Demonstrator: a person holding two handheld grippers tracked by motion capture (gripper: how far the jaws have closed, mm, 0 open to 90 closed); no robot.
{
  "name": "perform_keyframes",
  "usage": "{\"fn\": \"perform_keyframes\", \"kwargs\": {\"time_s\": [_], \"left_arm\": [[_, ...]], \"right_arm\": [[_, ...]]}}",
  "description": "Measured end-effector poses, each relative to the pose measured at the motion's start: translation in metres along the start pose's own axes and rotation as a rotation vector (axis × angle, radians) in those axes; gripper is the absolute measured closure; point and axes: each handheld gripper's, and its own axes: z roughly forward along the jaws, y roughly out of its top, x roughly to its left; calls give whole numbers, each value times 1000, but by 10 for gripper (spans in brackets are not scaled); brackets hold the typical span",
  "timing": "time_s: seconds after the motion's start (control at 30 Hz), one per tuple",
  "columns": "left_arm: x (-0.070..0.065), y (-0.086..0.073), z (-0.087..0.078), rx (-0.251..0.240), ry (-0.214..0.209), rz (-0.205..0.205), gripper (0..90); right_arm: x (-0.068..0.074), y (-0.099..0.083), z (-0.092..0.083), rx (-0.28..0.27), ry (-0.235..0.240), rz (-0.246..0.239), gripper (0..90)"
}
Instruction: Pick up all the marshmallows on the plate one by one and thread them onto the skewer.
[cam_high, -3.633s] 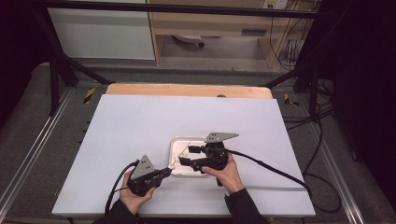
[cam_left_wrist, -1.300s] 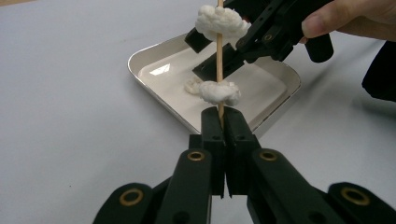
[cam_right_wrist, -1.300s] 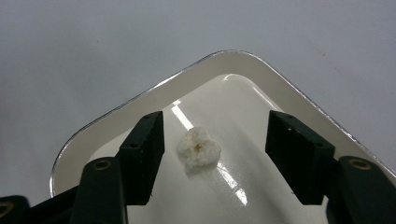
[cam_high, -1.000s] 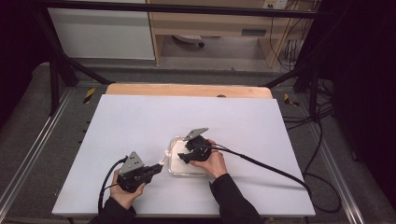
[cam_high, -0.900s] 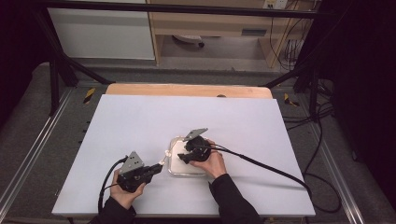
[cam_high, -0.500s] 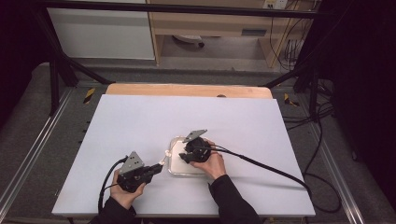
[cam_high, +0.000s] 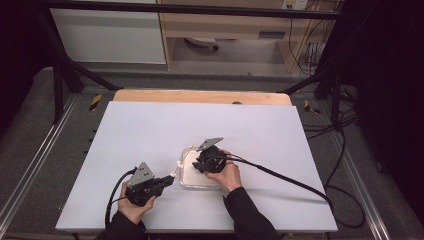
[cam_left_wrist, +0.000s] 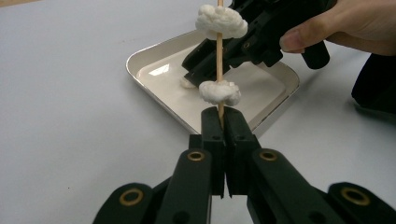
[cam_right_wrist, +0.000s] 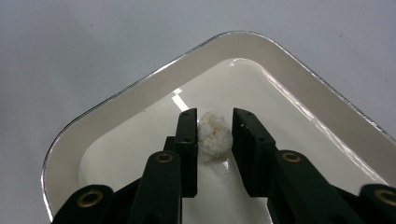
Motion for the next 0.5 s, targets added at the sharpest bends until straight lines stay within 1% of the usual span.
{"fn": "perform_keyframes", "kwargs": {"time_s": [0.07,0.33,0.47,0.5], "left_arm": [[0,0,0,0,1,0,881],[0,0,0,-1,1,3,881],[-1,0,0,-3,0,3,881],[-1,0,0,-4,-1,4,881]], "right_arm": [[0,1,-2,-5,5,8,730],[0,5,-16,-19,13,2,738],[-1,6,-27,-52,28,15,738],[-1,7,-31,-61,36,27,738]]}}
